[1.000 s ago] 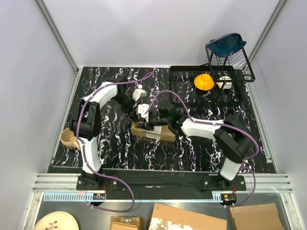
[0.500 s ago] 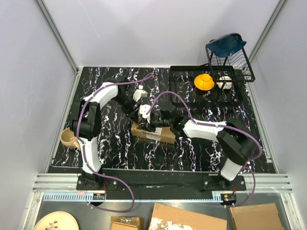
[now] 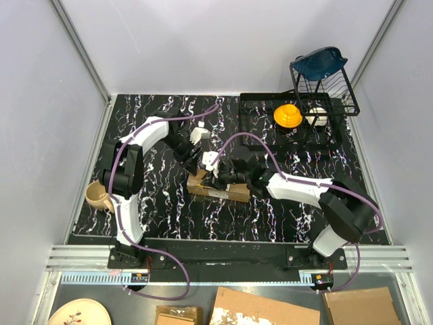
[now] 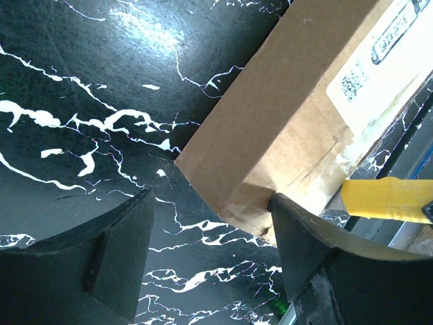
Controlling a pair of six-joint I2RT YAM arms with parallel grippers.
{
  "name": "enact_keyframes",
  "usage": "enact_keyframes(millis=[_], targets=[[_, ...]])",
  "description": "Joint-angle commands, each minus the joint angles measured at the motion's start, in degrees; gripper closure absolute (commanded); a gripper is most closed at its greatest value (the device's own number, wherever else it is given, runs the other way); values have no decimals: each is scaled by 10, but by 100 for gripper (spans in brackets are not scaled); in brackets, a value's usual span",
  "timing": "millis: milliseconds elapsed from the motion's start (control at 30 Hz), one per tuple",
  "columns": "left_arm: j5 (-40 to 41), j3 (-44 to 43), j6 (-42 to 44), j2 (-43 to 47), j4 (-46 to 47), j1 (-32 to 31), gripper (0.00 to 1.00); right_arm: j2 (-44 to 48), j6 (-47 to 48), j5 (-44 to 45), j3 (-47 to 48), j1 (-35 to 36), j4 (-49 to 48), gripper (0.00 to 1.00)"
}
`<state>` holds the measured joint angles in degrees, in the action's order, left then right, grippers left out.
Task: Unpack the express box
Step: Cut the express box at the center of the board.
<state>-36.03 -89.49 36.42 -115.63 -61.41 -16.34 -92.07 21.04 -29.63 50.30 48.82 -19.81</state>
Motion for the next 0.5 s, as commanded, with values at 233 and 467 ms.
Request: enact_keyframes(millis=[233, 467], targets=[[76, 19, 42, -27, 81, -6, 30, 58, 22, -8, 1, -4, 137, 100], [78, 24, 42, -23, 86, -6, 30, 57, 19, -23, 9, -8, 139, 100]])
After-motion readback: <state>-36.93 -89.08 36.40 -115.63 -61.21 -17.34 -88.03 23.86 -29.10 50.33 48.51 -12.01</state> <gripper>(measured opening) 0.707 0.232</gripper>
